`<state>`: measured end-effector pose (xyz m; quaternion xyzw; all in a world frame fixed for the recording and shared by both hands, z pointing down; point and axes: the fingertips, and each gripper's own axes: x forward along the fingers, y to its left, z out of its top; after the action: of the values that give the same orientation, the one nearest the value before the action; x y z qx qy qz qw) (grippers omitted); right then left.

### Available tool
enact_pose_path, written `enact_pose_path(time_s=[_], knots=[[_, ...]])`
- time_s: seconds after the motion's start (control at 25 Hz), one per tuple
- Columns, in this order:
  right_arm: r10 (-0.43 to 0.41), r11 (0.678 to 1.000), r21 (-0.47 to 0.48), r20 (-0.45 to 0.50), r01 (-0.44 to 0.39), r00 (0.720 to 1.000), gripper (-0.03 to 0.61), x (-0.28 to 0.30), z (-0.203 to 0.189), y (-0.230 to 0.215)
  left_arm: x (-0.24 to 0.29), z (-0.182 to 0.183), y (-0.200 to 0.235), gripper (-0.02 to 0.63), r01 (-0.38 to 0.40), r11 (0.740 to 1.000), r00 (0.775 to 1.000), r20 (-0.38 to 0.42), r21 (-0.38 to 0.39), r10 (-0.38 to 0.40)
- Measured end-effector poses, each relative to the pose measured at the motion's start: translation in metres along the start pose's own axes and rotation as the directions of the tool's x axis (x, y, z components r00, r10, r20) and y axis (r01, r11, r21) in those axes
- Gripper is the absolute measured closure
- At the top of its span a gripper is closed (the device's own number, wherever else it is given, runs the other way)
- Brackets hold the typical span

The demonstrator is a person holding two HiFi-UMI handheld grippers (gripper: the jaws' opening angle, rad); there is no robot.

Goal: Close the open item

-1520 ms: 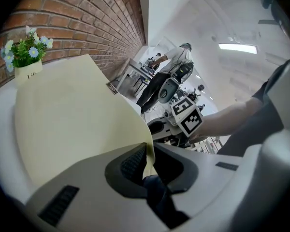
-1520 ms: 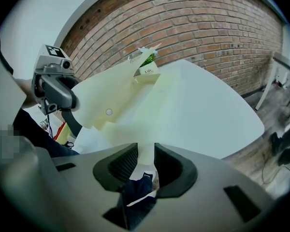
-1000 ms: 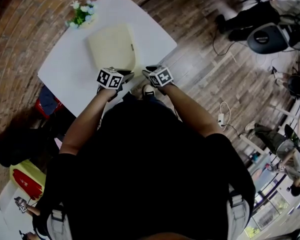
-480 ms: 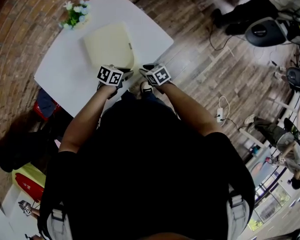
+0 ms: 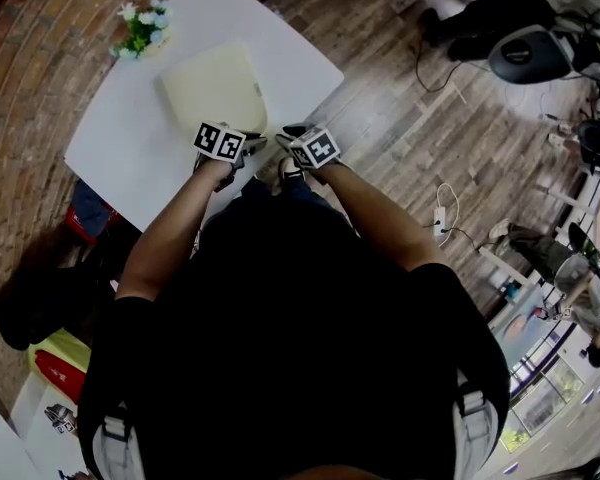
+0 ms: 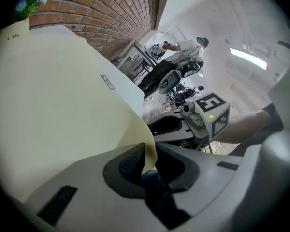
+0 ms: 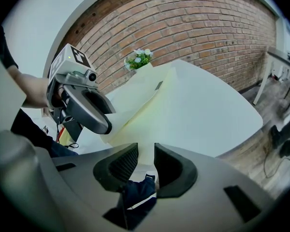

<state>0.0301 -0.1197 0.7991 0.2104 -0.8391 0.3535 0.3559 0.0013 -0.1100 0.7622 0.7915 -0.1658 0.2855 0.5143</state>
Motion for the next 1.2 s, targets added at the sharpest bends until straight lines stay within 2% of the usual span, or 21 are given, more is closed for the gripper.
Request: enact_pose_path(time_s=[0.12,0.52,0.72,1.0,1.2], knots=[[0.014,1.000,-0.010,0.027,-0.014,1.000,0.460,-0.001,0.005,0.003,0.004,0.000,0.002,0.552,0.001,1.000,1.000,-0.019,-0.011,-0.001],[-0.005,1.000,0.022,0.002,0.005,1.000,0.483,0.000,-0.001,0.001,0.013,0.000,0.008,0.543,0.046,0.997,0.996,-0.080,-0.059,-0.051],[-0.009,1.000,-0.002,0.004,0.009,1.000,0.483,-0.001,0.002,0.001,0.016,-0.002,0.012,0.541,0.054,0.996,0.994,-0.088,-0.071,-0.061],[-0.042,0.998,0.056,0.015,0.041,0.999,0.483,-0.018,-0.006,-0.013,0.020,-0.001,0.013,0.541,0.049,0.995,0.992,-0.109,-0.083,-0.058],[-0.060,0.993,0.098,0.008,0.059,0.998,0.483,-0.027,-0.025,-0.017,0.021,-0.002,0.015,0.540,0.062,0.993,0.990,-0.124,-0.096,-0.074]])
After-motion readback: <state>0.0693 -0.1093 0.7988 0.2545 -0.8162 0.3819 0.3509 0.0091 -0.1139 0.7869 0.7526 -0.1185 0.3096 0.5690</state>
